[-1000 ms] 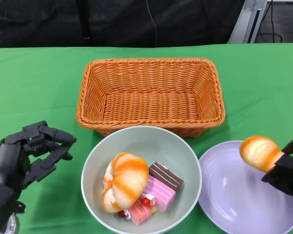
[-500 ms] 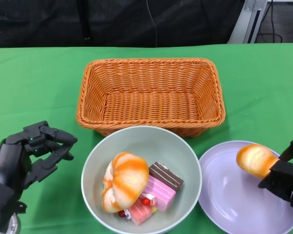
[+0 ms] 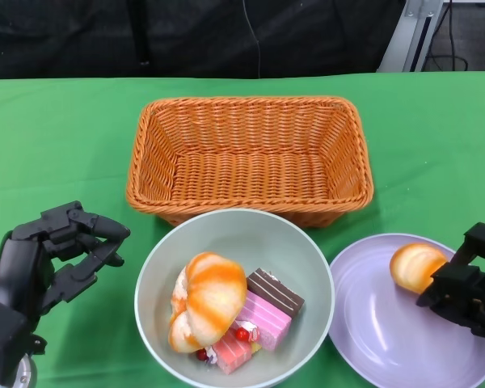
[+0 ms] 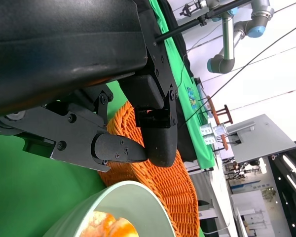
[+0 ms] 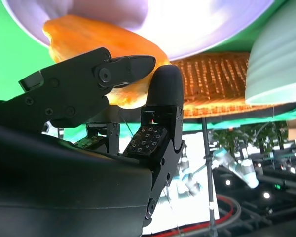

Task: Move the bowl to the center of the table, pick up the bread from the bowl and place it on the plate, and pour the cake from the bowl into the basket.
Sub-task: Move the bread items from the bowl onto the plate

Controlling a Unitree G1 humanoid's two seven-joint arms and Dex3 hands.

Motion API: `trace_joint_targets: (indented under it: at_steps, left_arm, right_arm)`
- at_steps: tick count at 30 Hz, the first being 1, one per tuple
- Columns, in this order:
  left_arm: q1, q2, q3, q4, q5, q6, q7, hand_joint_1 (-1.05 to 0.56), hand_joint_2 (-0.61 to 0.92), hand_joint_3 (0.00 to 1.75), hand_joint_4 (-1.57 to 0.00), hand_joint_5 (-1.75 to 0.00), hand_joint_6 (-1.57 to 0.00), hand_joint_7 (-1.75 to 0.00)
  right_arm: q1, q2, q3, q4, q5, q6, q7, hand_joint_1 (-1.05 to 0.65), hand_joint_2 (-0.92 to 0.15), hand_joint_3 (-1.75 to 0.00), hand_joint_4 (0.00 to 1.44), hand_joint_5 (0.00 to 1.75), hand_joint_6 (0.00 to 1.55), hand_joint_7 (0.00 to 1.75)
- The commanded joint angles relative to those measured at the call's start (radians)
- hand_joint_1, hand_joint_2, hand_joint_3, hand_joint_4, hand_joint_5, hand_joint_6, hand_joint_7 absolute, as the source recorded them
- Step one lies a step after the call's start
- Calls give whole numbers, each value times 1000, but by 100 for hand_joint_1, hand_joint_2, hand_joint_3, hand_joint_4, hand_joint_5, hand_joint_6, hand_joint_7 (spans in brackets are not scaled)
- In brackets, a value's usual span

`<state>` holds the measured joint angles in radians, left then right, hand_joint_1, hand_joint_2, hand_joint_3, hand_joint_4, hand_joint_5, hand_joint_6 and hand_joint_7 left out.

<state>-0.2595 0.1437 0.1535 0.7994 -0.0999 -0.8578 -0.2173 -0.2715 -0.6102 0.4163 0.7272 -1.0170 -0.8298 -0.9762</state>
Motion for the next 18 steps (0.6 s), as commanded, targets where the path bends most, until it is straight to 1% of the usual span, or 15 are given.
trace_joint_targets:
  at_steps: [1,2,4,8,12,17,18]
  left_arm:
    - [19,11,6,-19,7,-4,13,-26,92,19,-89,-124,-101,-84]
    - [21,10,5,-22,6,-3,12,-26,92,19,-89,-124,-101,-84]
    - [24,9,4,-29,3,1,7,-26,92,19,-90,-125,-101,-84]
    - [29,9,3,-36,8,0,11,-25,92,20,-89,-125,-101,-84]
    - [27,10,3,-31,11,-6,9,-26,92,20,-90,-125,-101,-84]
    - [28,4,4,-34,2,0,6,-24,92,20,-91,-124,-102,-84]
    - [28,5,3,-34,6,-2,7,-24,92,20,-90,-124,-101,-84]
  right_arm:
    - [-15,0,6,7,29,20,45,-8,-91,-8,82,140,92,79]
    - [-17,1,8,7,33,21,56,-9,-92,-7,82,139,91,79]
    - [-19,3,12,7,45,19,80,-10,-92,-4,84,130,92,75]
    - [-18,12,17,6,54,32,105,-11,-92,-4,87,124,94,70]
    - [-20,20,25,6,58,44,125,-12,-92,-5,86,130,95,71]
    - [-23,22,34,-7,82,43,179,-13,-92,-5,83,138,94,71]
    - [-26,20,39,-8,82,36,186,-13,-92,-5,86,123,97,63]
